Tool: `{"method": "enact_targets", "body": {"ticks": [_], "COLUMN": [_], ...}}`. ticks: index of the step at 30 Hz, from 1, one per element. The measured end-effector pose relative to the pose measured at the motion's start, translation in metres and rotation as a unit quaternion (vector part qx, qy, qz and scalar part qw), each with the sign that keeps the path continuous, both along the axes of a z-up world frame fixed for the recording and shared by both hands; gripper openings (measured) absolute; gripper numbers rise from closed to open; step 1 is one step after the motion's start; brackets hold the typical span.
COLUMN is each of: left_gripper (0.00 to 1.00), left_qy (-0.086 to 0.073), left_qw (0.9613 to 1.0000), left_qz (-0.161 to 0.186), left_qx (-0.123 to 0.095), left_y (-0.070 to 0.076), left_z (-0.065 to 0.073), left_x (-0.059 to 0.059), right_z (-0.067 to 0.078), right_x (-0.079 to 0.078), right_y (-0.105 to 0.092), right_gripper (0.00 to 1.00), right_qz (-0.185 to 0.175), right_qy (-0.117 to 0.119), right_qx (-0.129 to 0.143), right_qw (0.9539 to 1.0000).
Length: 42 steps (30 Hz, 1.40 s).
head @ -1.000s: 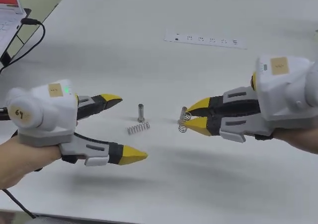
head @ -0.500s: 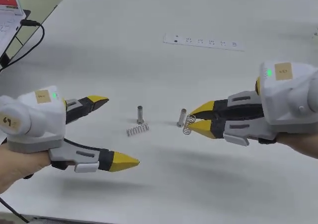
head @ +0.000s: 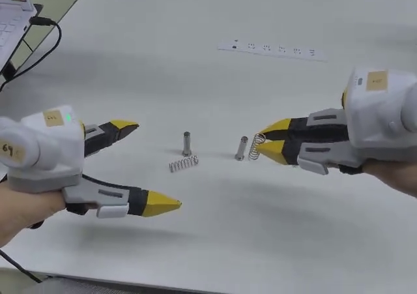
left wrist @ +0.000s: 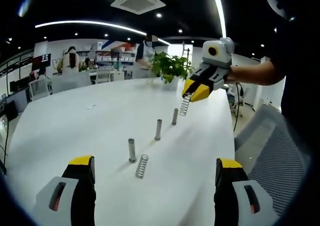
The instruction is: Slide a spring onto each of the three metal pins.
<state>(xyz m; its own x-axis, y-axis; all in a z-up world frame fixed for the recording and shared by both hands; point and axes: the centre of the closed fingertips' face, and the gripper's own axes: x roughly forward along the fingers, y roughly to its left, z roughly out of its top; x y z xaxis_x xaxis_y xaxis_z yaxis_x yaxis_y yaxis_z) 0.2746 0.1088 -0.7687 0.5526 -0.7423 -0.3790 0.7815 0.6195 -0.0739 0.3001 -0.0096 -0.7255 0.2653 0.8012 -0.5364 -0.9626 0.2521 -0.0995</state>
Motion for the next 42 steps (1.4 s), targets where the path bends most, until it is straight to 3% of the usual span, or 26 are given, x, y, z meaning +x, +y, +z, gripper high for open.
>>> {"method": "enact_targets", "body": {"ticks": [5, 14, 25, 42], "left_gripper": [0.98, 0.98, 0.98, 0.98], "left_qy": [0.002, 0.003, 0.003, 0.006], "left_qw": [1.0, 0.9999, 0.9998, 0.9997], "left_qz": [0.006, 0.015, 0.019, 0.025], "left_qx": [-0.002, -0.002, -0.004, -0.006], "left_y": [0.002, 0.006, 0.009, 0.013], "left_z": [0.0, -0.003, -0.003, -0.004], "left_x": [0.0, -0.001, -0.001, 0.0], "right_z": [0.004, 0.002, -0.009, -0.025], "right_x": [0.019, 0.038, 0.043, 0.052], "right_y": [0.0, 0.002, 0.006, 0.008], "right_gripper": [0.07, 0.07, 0.07, 0.07], "right_qz": [-0.028, -0.058, -0.068, -0.072], "right_qy": [-0.004, 0.001, 0.016, 0.02], "right_qx": [0.013, 0.022, 0.021, 0.004], "right_qw": [0.9995, 0.9981, 0.9973, 0.9972]}}
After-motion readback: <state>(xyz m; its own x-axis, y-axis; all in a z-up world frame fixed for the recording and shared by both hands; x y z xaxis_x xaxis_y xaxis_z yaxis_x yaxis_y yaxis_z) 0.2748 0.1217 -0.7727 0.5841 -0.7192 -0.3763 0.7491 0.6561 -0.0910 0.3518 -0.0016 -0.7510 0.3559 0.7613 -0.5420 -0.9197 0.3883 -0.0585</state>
